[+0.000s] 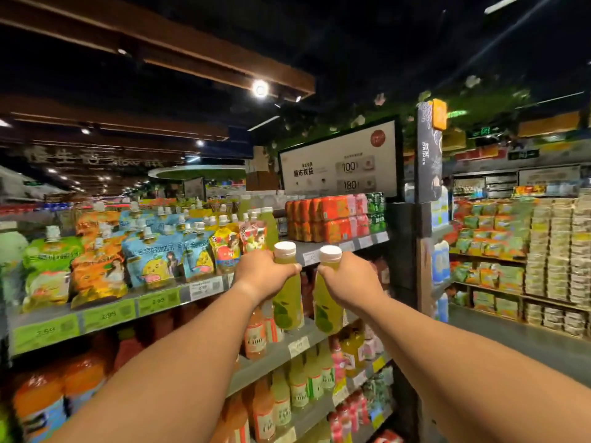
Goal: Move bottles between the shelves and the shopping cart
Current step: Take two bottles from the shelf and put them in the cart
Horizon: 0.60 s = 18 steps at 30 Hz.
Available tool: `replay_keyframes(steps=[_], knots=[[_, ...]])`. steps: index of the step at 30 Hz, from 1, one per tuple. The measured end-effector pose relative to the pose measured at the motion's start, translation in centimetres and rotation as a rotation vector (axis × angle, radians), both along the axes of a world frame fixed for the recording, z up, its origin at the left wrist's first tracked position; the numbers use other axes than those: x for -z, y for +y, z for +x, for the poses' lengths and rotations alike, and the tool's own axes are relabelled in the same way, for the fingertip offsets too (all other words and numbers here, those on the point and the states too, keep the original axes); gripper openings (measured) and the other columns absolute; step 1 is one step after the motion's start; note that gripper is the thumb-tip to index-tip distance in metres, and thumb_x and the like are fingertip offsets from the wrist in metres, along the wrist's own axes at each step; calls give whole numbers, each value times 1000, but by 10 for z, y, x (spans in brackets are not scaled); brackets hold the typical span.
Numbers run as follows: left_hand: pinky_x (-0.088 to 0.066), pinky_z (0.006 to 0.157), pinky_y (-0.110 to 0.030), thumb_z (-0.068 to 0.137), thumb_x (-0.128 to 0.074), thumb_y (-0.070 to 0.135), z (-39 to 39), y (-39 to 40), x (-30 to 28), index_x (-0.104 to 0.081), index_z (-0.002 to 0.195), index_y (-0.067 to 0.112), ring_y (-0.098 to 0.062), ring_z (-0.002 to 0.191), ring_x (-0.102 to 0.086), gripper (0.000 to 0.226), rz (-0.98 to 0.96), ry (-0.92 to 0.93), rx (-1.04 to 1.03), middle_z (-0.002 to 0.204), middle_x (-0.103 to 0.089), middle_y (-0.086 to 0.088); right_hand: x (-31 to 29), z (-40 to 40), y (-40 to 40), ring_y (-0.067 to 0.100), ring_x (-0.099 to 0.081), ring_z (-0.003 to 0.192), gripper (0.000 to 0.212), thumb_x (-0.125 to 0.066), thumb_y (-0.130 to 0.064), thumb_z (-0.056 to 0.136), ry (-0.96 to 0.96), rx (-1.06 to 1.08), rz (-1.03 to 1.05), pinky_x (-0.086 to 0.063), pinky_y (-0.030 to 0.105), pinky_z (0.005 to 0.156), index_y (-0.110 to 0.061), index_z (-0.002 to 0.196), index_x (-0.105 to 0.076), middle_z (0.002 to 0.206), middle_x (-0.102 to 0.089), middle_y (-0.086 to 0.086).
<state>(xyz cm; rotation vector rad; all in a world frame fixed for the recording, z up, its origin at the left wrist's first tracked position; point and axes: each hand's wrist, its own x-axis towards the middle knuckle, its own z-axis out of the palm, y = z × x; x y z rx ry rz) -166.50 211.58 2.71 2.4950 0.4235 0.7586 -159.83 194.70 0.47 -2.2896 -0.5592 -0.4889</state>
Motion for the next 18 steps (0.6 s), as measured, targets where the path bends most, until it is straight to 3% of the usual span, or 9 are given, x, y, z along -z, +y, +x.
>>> replay_keyframes(steps=[3,5,7,10,15,18], knots=[[-55,84,-36,76,-72,59,43,-14,-5,-76,99,21,-24,95,-67,45,-56,-24,-38,99,-74,-3,-10,56,-5,28,-61,93,37,-52,-48,89,-20,-67,8,-43,33,72,-17,107,-59,102,-65,5],[-55,81,-35,75,-72,59,71,-20,-9,-74,88,20,-24,92,-66,42,-48,-38,-90,96,-73,-4,-16,89,-3,28,-58,88,38,-53,-47,89,-33,-84,32,-40,32,70,-15,108,-58,103,-66,7],[-53,74,-33,75,-70,61,99,-22,-13,-67,75,22,-25,88,-65,39,-23,-42,-129,89,-71,-2,-19,120,3,27,-57,87,38,-54,-46,89,-44,-126,40,-41,32,70,-14,108,-59,105,-67,8],[-39,57,-27,75,-69,62,143,-19,-24,-59,64,23,-23,79,-61,41,-9,-103,-180,73,-63,6,-28,169,18,32,-60,100,41,-53,-46,90,-62,-178,61,-48,36,78,-13,115,-58,111,-66,10],[-41,66,-28,76,-69,60,215,6,-43,-64,71,27,-23,80,-60,34,10,-174,-230,87,-70,-1,-45,237,46,36,-59,106,44,-55,-46,91,-99,-193,138,-43,37,77,-11,119,-53,116,-64,14],[-38,62,-27,77,-66,62,253,22,-53,-70,83,28,-24,82,-59,35,21,-216,-287,94,-72,-1,-59,275,63,37,-59,105,40,-55,-43,92,-141,-207,186,-41,37,76,-11,116,-52,115,-63,15]])
